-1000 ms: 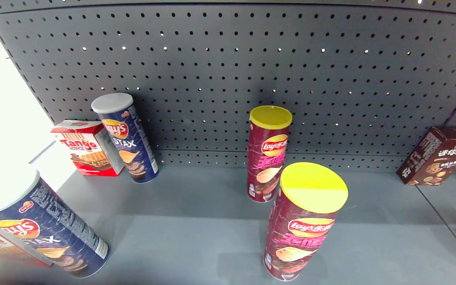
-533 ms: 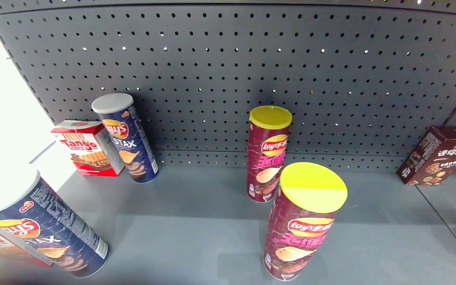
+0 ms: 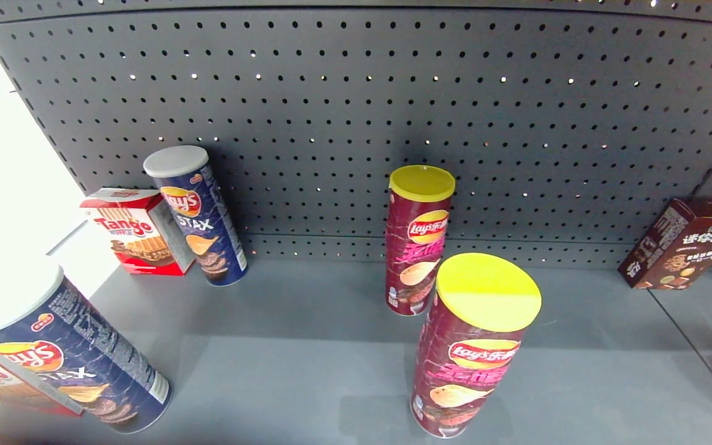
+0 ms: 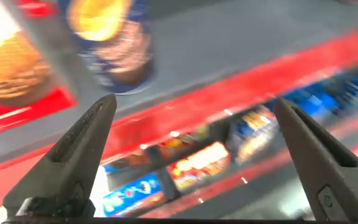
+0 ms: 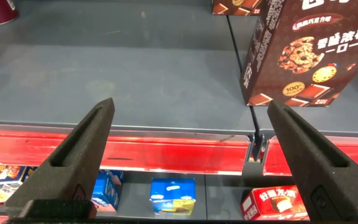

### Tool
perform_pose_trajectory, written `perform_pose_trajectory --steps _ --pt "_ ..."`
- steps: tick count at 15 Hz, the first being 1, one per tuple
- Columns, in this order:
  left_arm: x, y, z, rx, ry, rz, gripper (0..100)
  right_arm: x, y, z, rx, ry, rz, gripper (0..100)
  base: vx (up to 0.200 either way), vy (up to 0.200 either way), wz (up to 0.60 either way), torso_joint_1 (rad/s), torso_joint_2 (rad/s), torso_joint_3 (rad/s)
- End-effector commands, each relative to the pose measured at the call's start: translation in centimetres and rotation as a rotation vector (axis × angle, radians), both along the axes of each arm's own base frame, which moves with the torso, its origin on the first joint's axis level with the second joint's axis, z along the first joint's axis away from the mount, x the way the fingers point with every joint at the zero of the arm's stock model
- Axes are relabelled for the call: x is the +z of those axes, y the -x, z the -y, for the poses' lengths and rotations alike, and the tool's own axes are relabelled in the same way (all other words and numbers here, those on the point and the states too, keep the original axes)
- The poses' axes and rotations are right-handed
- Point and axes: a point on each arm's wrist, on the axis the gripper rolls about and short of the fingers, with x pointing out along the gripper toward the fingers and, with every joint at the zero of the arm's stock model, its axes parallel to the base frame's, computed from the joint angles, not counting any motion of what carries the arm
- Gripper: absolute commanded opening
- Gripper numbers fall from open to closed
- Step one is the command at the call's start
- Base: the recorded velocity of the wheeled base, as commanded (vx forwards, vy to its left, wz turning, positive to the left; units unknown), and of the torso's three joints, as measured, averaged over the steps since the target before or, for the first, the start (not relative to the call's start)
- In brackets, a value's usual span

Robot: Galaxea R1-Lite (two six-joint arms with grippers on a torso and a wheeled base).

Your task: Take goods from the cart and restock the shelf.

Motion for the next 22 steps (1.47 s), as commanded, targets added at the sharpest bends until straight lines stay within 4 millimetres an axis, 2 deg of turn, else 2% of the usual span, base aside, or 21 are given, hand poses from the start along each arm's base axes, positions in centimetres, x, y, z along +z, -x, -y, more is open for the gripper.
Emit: perform_pose_trajectory --steps 1,2,6,7,9,14,15,17,22 --pt "-0.06 0.20 0.04 0.049 0.010 0.024 100 0.01 -0.01 0.00 0.000 0.000 -0.001 100 0.000 0.000 0.00 0.000 0.00 0.000" --pt "-0.05 0.21 0.17 0.129 0.011 0.029 100 0.01 -0.01 0.00 0.000 0.000 -0.001 100 0.000 0.000 0.00 0.000 0.00 0.000" --pt "-0.07 0.23 0.19 0.149 0.017 0.028 100 0.01 -0.01 0.00 0.000 0.000 -0.001 100 0.000 0.000 0.00 0.000 0.00 0.000" --pt "-0.12 0.42 0.33 0.242 0.039 0.050 100 0.01 -0.01 0.00 0.000 0.000 -0.001 100 0.000 0.000 0.00 0.000 0.00 0.000" --pt "-0.25 0.97 0.27 0.204 0.086 0.104 100 0.01 -0.01 0.00 0.000 0.000 -0.001 100 0.000 0.000 0.00 0.000 0.00 0.000" --pt "-0.24 0.97 0.25 0.211 0.151 0.089 100 0.01 -0.01 0.00 0.000 0.000 -0.001 100 0.000 0.000 0.00 0.000 0.00 0.000" --pt "-0.24 0.96 0.14 0.260 0.154 0.092 100 0.01 -0.01 0.00 0.000 0.000 -0.001 100 0.000 0.000 0.00 0.000 0.00 0.000" --pt "-0.87 0.96 -0.40 0.505 0.118 0.048 100 0.01 -0.01 0.00 0.000 0.000 -0.001 100 0.000 0.000 0.00 0.000 0.00 0.000" --pt "-0.83 0.93 -0.13 0.381 0.098 0.051 100 0.01 -0.01 -0.02 0.011 0.006 -0.001 100 0.000 0.000 0.00 0.000 0.00 0.000"
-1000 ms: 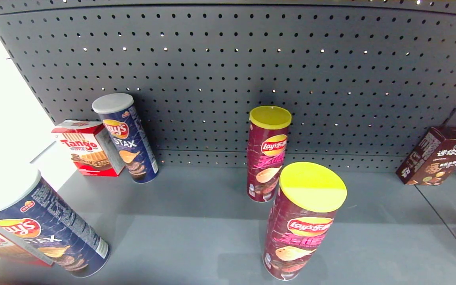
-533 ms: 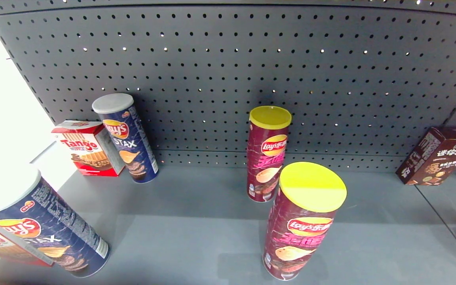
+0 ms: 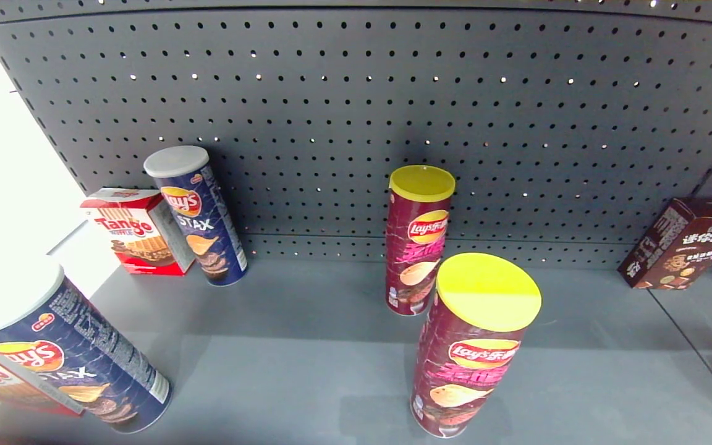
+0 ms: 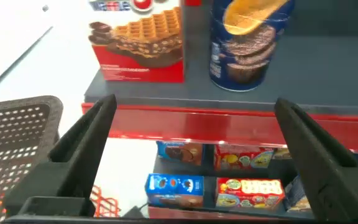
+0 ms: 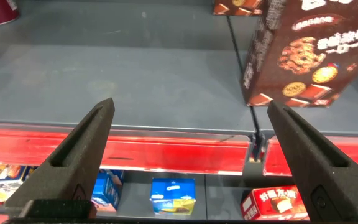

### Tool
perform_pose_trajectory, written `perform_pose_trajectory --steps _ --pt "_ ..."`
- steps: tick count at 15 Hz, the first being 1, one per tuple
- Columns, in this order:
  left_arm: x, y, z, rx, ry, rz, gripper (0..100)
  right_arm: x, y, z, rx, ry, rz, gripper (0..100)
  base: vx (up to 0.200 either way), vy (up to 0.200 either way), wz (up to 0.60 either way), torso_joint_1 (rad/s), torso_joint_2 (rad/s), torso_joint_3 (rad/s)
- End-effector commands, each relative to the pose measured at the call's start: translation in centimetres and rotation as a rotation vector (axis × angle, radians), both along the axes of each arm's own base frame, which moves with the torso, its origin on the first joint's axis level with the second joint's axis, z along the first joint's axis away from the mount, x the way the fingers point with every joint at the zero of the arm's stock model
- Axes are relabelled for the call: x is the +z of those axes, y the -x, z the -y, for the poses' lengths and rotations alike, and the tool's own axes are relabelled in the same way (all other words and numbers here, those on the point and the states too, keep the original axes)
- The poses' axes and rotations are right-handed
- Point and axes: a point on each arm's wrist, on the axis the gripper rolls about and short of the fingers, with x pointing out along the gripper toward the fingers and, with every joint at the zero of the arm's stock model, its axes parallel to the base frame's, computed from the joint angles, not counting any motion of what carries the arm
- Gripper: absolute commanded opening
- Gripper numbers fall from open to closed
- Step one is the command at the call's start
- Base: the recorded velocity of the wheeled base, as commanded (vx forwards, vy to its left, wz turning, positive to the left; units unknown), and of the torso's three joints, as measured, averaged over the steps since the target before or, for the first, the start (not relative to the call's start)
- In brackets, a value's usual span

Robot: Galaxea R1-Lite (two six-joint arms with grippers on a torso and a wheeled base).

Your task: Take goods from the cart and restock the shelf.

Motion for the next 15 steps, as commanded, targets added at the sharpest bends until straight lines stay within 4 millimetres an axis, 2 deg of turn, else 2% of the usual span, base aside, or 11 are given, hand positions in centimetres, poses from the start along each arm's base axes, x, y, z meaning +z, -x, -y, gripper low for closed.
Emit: perform_pose_trajectory --steps 1,4,5,6,7,9,10,11,13,15 --pt "0.0 0.0 0.0 -0.005 0.000 -0.002 100 0.0 0.0 0.0 0.000 0.000 -0.001 100 0.000 0.000 0.00 0.000 0.00 0.000" --pt "0.0 0.0 0.0 -0.005 0.002 0.000 100 0.2 0.0 0.0 0.019 0.003 -0.002 100 0.000 0.000 0.00 0.000 0.00 0.000" --pt "0.0 0.0 0.0 -0.007 0.002 -0.002 100 6.7 0.0 -0.1 0.026 0.001 0.059 100 0.000 0.000 0.00 0.000 0.00 0.000" --pt "0.0 0.0 0.0 -0.007 0.002 -0.002 100 9.6 -1.6 -0.1 0.049 0.006 -0.019 100 0.000 0.000 0.00 0.000 0.00 0.000" --pt "0.1 0.0 0.0 -0.010 0.000 0.000 100 12.4 -1.7 -0.2 0.138 0.047 0.031 100 0.000 0.000 0.00 0.000 0.00 0.000" --pt "0.0 0.0 0.0 -0.007 0.000 0.000 100 16.0 -4.0 -0.5 0.246 0.061 -0.009 100 0.000 0.000 0.00 0.000 0.00 0.000" --pt "0.0 0.0 0.0 -0.007 -0.001 0.000 100 16.5 -5.9 -0.9 0.326 0.061 -0.065 100 0.000 0.000 0.00 0.000 0.00 0.000" --pt "0.0 0.0 0.0 -0.010 -0.003 0.000 100 16.5 -6.9 -1.1 0.377 0.066 -0.096 100 0.000 0.000 0.00 0.000 0.00 0.000" --pt "0.0 0.0 0.0 -0.010 -0.001 0.000 100 15.6 -10.8 -2.6 0.513 0.162 -0.221 100 0.000 0.000 0.00 0.000 0.00 0.000" --pt "0.0 0.0 0.0 -0.005 0.007 -0.002 100 14.1 -13.0 -3.5 0.550 0.188 -0.287 100 0.000 0.000 0.00 0.000 0.00 0.000"
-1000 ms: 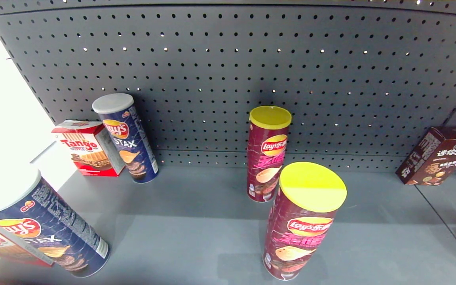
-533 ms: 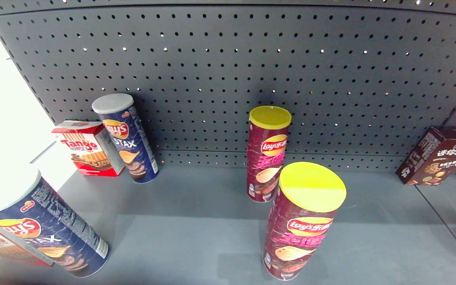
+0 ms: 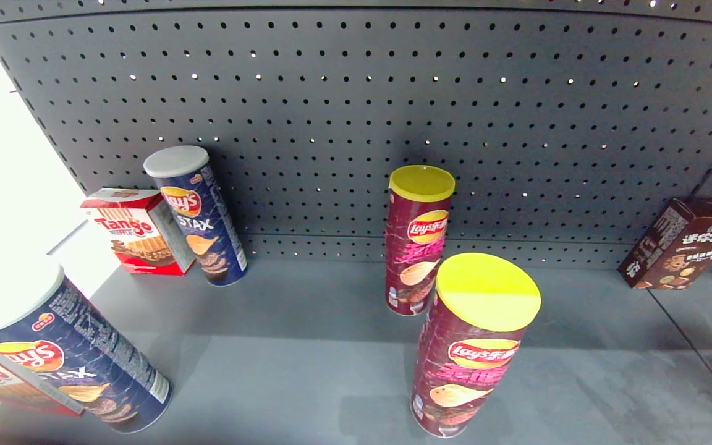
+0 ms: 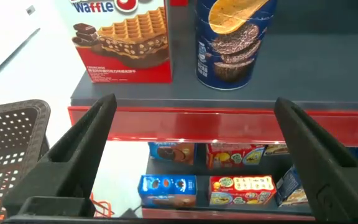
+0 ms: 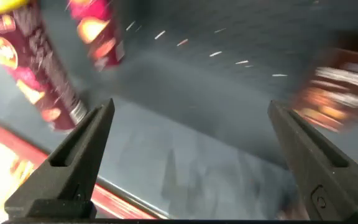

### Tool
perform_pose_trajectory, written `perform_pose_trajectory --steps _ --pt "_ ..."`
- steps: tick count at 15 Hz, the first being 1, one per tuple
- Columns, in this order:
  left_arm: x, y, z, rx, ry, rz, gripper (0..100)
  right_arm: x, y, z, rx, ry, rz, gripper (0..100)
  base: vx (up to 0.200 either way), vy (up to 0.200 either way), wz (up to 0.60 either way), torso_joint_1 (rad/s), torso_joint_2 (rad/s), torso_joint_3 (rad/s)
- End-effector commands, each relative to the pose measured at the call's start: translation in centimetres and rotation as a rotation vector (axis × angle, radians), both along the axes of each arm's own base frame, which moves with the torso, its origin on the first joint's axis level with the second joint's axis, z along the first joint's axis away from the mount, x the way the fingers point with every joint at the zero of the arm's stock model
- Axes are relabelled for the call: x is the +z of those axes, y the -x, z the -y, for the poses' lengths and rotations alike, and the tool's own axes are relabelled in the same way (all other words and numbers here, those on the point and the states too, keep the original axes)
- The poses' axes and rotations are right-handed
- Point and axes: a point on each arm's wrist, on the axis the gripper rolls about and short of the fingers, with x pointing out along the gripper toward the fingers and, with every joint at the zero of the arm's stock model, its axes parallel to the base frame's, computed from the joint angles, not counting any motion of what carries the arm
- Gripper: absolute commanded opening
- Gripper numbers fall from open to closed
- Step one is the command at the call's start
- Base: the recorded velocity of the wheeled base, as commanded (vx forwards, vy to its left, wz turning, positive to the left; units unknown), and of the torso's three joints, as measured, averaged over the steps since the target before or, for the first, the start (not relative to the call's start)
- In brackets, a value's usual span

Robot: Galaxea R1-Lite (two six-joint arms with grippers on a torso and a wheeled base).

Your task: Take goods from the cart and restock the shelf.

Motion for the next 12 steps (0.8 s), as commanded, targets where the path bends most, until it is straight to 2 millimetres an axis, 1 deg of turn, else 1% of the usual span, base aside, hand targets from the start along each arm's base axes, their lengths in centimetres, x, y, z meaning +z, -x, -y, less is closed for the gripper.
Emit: perform_pose_trajectory --steps 1,2,4,7,9,10,12 --pt "0.0 0.0 0.0 0.001 0.002 0.000 100 -2.2 -5.2 -2.1 0.101 0.074 -0.163 100 0.000 0.000 0.00 0.000 0.00 0.000" --pt "0.0 0.0 0.0 0.000 0.001 0.000 100 -2.9 -6.0 -2.7 0.127 0.078 -0.166 100 0.000 0.000 0.00 0.000 0.00 0.000" --pt "0.1 0.0 0.0 -0.002 0.002 0.000 100 -3.9 -6.8 -3.8 0.152 0.101 -0.181 100 0.000 0.000 0.00 0.000 0.00 0.000" --pt "0.1 0.0 0.0 -0.004 0.002 0.000 100 -5.0 -6.7 -4.9 0.201 0.128 -0.224 100 0.000 0.000 0.00 0.000 0.00 0.000" --pt "0.1 0.0 0.0 -0.004 0.002 0.000 100 -5.5 -6.5 -5.2 0.223 0.141 -0.245 100 0.000 0.000 0.00 0.000 0.00 0.000" --pt "0.0 0.0 0.0 -0.004 0.002 -0.002 100 -5.6 -6.5 -5.4 0.232 0.145 -0.250 100 0.000 0.000 0.00 0.000 0.00 0.000" --pt "0.1 0.0 0.0 -0.004 0.002 0.000 100 -5.8 -7.0 -6.5 0.277 0.157 -0.257 100 0.000 0.000 0.00 0.000 0.00 0.000"
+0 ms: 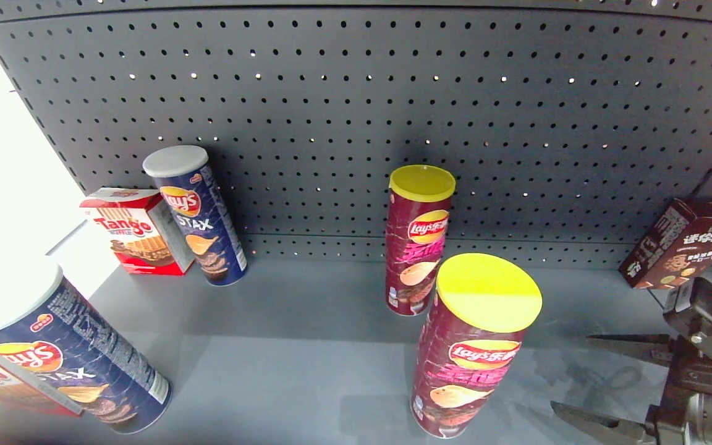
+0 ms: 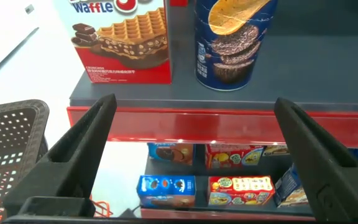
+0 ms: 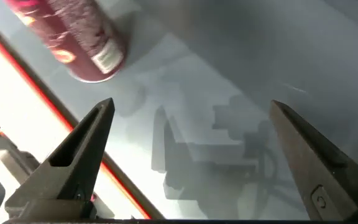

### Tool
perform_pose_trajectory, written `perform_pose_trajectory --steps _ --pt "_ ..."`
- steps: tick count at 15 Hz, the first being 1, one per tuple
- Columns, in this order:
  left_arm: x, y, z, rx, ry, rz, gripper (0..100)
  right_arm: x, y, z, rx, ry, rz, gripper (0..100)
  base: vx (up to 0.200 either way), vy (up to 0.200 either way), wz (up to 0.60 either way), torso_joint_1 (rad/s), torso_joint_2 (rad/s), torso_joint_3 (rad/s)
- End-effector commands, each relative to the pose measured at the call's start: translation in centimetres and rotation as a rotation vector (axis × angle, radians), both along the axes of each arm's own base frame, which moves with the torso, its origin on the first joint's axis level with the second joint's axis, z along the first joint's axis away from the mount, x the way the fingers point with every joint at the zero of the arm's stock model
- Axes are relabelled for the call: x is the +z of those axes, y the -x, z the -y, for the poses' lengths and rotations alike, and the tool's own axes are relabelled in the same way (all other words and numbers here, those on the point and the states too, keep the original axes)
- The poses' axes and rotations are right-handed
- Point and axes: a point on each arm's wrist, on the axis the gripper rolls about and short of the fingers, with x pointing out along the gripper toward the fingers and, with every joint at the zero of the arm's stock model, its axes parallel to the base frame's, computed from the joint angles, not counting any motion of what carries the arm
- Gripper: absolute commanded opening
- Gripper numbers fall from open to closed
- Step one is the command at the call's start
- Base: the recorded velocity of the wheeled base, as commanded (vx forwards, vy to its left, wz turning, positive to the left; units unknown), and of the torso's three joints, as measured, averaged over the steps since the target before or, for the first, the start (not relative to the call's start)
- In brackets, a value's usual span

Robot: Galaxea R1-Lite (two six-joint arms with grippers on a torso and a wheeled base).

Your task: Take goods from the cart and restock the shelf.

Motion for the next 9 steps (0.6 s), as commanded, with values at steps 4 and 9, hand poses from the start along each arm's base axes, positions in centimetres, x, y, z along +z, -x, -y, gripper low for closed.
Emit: perform_pose_trajectory --steps 4,9 --pt "0.0 0.0 0.0 0.000 0.001 -0.001 100 -0.5 -1.5 -2.1 0.065 0.022 -0.032 100 0.000 0.000 0.00 0.000 0.00 0.000" --pt "0.0 0.0 0.0 0.001 0.001 -0.001 100 -0.1 -2.6 -3.4 0.090 0.026 -0.036 100 0.000 0.000 0.00 0.000 0.00 0.000"
